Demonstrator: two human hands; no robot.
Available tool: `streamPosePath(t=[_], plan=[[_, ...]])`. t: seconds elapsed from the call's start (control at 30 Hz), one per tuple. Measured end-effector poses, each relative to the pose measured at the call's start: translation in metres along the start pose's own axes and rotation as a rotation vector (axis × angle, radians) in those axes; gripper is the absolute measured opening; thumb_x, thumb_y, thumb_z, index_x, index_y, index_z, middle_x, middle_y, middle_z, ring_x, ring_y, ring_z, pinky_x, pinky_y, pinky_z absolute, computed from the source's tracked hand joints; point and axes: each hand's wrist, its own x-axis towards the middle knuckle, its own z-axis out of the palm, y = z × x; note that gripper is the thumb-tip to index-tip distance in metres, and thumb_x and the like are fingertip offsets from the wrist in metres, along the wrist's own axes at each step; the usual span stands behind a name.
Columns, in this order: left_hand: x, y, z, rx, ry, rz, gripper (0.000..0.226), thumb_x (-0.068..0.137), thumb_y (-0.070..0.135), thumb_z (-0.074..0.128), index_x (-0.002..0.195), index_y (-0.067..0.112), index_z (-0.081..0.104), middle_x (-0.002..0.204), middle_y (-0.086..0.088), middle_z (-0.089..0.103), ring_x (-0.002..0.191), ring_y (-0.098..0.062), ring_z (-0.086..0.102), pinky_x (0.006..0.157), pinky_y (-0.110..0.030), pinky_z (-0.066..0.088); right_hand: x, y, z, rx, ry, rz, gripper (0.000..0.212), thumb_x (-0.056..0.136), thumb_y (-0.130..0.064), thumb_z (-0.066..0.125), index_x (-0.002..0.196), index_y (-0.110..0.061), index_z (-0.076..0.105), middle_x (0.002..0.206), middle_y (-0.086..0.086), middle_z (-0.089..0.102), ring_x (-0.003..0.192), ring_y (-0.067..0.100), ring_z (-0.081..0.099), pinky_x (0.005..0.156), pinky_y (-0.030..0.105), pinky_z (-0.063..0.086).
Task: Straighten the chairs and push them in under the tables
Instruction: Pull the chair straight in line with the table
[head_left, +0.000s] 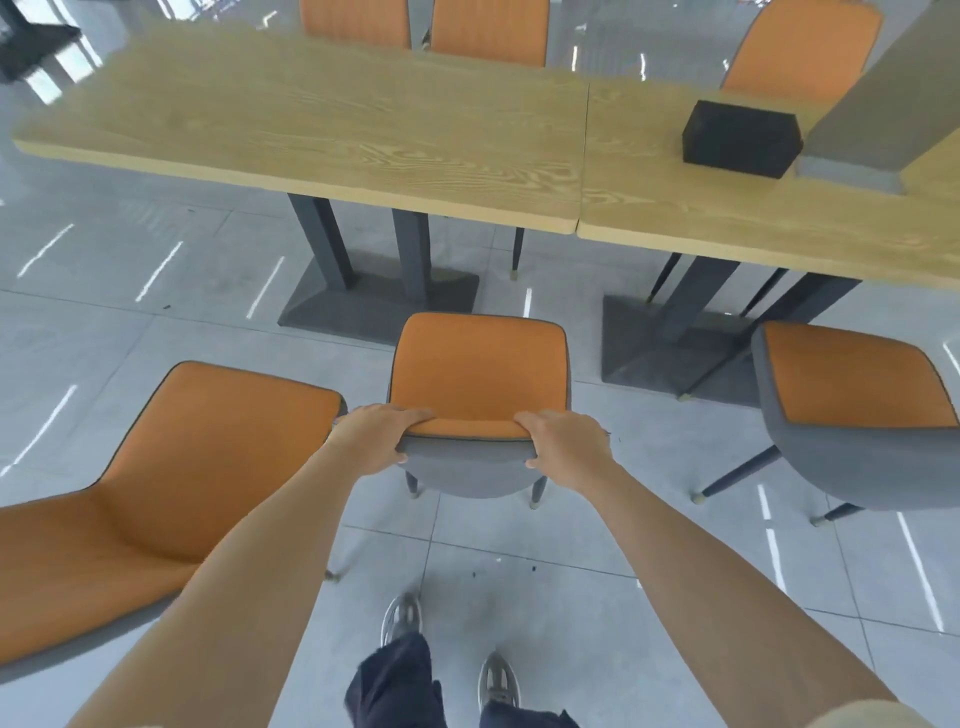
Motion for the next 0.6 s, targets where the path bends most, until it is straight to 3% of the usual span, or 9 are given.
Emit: streamPosePath(t=[0.2, 0.43, 0.6], plan=[[0.04, -0.038, -0.029, -0.011, -0.009, 0.046, 0.065, 0.087, 0.015, 0.059, 0.142, 0.031, 0.03, 0.128, -0.005, 0.056, 0.116, -0.027, 0.053, 0.097, -0.039, 0.045, 0.048, -0.012, -0.017, 0.008, 0.014, 0.076, 0.045, 0.088, -0.025, 0.061, 0.13, -0.023, 0.045, 0.113, 0.003, 0.061, 0.101, 0.027, 0.059, 0.069, 0.03, 0.038], [0.076, -0.075, -0.052, 0.077, 0.035, 0.1, 0.06, 0.089, 0.019, 0.056, 0.142, 0.032, 0.03, 0.128, -0.004, 0.055, 0.117, -0.026, 0.052, 0.096, -0.037, 0.041, 0.09, -0.025, -0.027, 0.005, 0.029, 0.119, 0.039, 0.086, -0.025, 0.063, 0.122, -0.021, 0.049, 0.105, 0.004, 0.061, 0.095, 0.027, 0.06, 0.064, 0.03, 0.038], [0.091, -0.082, -0.06, 0.08, 0.036, 0.123, 0.059, 0.089, 0.021, 0.057, 0.141, 0.032, 0.031, 0.128, -0.004, 0.055, 0.116, -0.028, 0.052, 0.097, -0.039, 0.042, 0.106, -0.023, -0.031, -0.007, 0.05, 0.143, 0.045, 0.086, -0.027, 0.064, 0.128, -0.025, 0.047, 0.112, 0.002, 0.062, 0.1, 0.026, 0.059, 0.07, 0.031, 0.041]])
